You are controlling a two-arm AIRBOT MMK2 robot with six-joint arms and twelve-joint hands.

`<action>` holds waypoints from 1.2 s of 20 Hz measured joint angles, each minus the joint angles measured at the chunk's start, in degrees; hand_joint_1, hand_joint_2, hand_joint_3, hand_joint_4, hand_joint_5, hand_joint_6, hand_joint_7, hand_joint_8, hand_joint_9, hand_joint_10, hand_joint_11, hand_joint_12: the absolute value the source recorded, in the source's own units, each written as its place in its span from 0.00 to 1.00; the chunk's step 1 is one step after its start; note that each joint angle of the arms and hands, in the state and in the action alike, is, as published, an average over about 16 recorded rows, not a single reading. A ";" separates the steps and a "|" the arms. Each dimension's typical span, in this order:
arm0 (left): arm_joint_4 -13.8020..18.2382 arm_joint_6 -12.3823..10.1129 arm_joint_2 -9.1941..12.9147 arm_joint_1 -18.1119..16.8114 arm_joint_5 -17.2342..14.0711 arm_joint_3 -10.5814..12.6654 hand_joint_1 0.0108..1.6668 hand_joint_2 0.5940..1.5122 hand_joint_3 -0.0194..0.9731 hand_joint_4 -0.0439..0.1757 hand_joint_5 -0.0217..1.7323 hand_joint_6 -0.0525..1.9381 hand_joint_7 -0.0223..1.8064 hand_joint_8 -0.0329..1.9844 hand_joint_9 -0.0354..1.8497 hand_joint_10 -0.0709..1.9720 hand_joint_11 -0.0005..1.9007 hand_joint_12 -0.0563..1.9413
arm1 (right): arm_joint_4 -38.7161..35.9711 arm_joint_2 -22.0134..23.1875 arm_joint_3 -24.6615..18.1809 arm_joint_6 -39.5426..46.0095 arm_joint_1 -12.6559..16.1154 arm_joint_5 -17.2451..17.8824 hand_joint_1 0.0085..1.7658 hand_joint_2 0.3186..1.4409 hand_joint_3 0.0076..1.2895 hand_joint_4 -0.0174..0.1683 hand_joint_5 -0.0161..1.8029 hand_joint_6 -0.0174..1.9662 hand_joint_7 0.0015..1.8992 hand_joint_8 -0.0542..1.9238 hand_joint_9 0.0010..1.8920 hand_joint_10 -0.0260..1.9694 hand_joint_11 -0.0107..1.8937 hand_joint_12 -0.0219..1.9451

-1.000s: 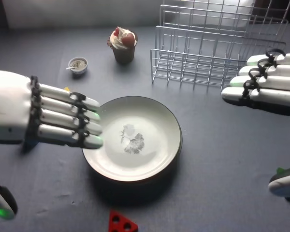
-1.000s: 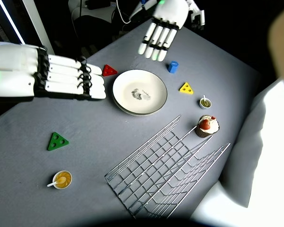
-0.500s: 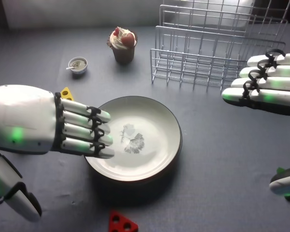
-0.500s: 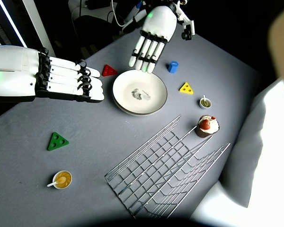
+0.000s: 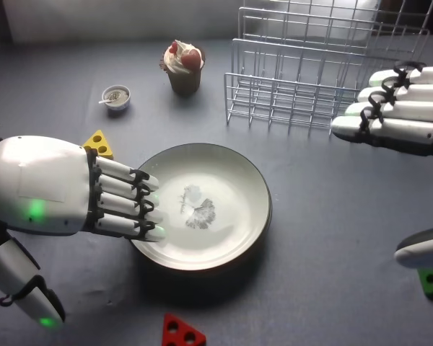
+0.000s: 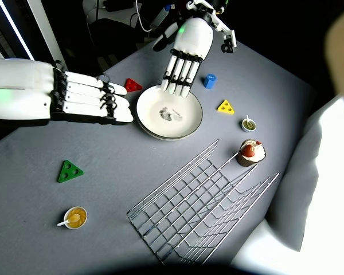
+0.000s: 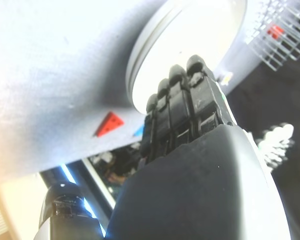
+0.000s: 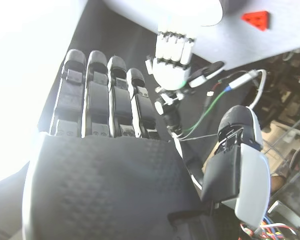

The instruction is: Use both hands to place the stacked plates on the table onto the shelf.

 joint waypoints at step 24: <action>1.29 1.30 -4.04 1.99 5.51 1.11 0.00 0.35 0.02 0.17 0.07 0.02 0.10 0.01 0.12 0.04 0.07 0.03 | 8.43 -12.25 5.30 -22.54 1.22 -2.15 0.08 0.58 0.01 0.12 0.11 0.02 0.13 0.03 0.12 0.01 0.11 0.02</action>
